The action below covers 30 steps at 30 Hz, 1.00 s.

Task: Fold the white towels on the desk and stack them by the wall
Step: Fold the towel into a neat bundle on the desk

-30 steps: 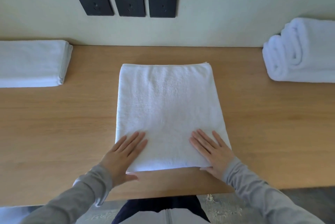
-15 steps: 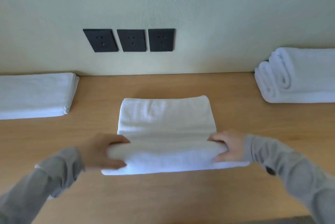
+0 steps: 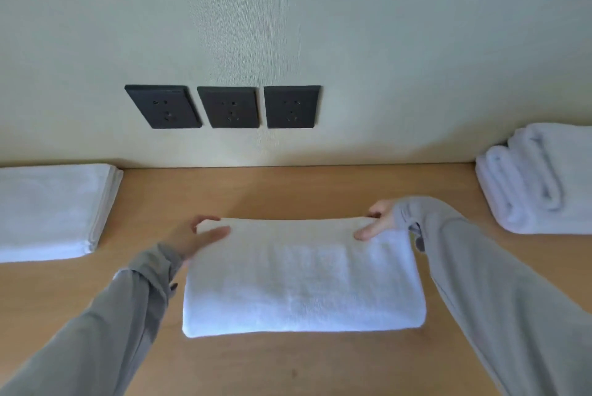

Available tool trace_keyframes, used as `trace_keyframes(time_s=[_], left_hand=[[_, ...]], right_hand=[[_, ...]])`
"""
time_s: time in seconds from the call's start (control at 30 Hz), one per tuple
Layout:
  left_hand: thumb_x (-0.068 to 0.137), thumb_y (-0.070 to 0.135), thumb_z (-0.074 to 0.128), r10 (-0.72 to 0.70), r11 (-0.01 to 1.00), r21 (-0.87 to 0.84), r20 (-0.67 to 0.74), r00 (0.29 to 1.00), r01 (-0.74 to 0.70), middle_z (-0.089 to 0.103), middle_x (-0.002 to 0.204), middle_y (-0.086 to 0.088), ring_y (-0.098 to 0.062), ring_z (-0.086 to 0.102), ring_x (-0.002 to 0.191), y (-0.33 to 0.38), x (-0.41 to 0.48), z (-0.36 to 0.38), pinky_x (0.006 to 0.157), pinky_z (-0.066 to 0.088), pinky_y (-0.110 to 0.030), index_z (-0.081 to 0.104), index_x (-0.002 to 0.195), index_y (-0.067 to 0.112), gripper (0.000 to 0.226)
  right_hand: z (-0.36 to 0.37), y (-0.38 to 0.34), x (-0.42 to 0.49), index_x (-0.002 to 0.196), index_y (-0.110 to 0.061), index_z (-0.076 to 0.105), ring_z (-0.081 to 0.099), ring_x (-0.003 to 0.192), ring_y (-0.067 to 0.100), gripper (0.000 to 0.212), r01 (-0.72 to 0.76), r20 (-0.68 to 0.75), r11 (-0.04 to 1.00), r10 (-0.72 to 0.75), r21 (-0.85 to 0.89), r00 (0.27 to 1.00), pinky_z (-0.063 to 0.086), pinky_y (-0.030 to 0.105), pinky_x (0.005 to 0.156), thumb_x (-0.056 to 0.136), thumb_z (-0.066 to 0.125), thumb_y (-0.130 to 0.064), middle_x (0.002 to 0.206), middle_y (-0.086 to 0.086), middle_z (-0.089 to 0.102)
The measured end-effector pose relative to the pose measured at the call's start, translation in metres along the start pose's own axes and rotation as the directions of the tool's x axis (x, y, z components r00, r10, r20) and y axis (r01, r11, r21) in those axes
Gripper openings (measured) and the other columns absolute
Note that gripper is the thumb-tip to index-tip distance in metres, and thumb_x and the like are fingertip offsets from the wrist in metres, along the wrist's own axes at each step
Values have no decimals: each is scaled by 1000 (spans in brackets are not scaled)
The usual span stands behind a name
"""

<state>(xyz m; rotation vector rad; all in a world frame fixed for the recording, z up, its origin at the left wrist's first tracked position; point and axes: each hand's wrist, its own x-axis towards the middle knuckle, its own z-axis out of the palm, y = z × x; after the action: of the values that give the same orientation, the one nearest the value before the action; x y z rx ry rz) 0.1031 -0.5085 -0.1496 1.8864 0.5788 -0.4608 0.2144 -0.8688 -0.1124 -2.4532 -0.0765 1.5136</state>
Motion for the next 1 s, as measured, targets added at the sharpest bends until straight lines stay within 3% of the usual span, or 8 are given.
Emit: trace_keyframes(time_s=[0.13, 0.3, 0.4, 0.47, 0.63, 0.83, 0.93, 1.0], left_hand=[[81, 6, 70, -9, 993, -116, -68, 998, 1, 64, 84, -6, -13, 60, 67, -14, 7, 6, 46, 50, -14, 64, 106, 1, 27], [81, 8, 71, -1, 982, -189, -97, 995, -17, 68, 86, -7, -20, 62, 75, -19, 6, 6, 64, 50, -28, 67, 96, 10, 16], [79, 17, 73, -8, 980, -198, -179, 984, -28, 69, 76, 5, -9, 62, 68, -20, 7, 8, 54, 45, -20, 67, 83, 22, 9], [79, 21, 72, -13, 978, -205, -227, 974, -34, 67, 64, 11, -1, 59, 57, -21, 9, 8, 45, 44, -13, 65, 78, 24, 7], [80, 24, 71, -23, 974, -225, -244, 969, -34, 66, 71, 2, -12, 59, 59, -18, 15, 12, 51, 44, -21, 61, 85, 20, 11], [78, 25, 73, -47, 959, -284, -210, 977, -14, 68, 84, -8, -20, 62, 63, -16, 17, 11, 50, 48, -26, 56, 99, 14, 29], [84, 26, 67, -16, 981, -190, -229, 973, -29, 63, 100, -9, -27, 61, 83, -8, 7, 11, 67, 48, -30, 55, 108, 12, 30], [88, 37, 59, 31, 994, 108, -277, 960, -1, 54, 122, -7, -31, 55, 104, 3, -4, 8, 86, 43, -35, 51, 120, 18, 38]], right_hand=[[24, 37, 3, 91, -37, 68, 61, 98, 14, 51, 167, -218, 938, -102, 305, 971, 45, 32, 89, 51, 73, -68, 98, -13, 68], [49, 54, -4, 115, -8, 62, 69, 75, 14, 51, 277, -313, 684, -75, 674, 947, 55, 22, 58, 67, 80, -9, 88, 0, 71], [50, 45, -5, 117, -1, 58, 68, 86, 18, 73, 287, -356, 638, -21, 715, 934, 55, 28, 74, 56, 86, -30, 98, 4, 69], [49, 37, -1, 128, -7, 49, 53, 102, 16, 68, 286, -456, 685, 76, 670, 887, 43, 27, 89, 70, 79, -28, 116, 4, 53], [48, 33, 10, 137, -10, 39, 46, 119, 26, 68, 231, -479, 752, 126, 617, 869, 32, 27, 89, 81, 69, -34, 132, 11, 46], [49, 25, 15, 111, -12, 55, 58, 77, 11, 47, 199, -492, 762, 176, 617, 852, 42, 24, 65, 80, 66, -45, 96, 2, 64], [51, 18, 17, 128, -10, 44, 54, 95, 23, 64, 173, -514, 776, 217, 607, 830, 39, 32, 86, 81, 65, -47, 110, 7, 58], [51, 12, 18, 136, -7, 35, 49, 113, 29, 72, 114, -546, 829, 251, 547, 799, 35, 36, 96, 83, 62, -46, 127, 13, 50]])
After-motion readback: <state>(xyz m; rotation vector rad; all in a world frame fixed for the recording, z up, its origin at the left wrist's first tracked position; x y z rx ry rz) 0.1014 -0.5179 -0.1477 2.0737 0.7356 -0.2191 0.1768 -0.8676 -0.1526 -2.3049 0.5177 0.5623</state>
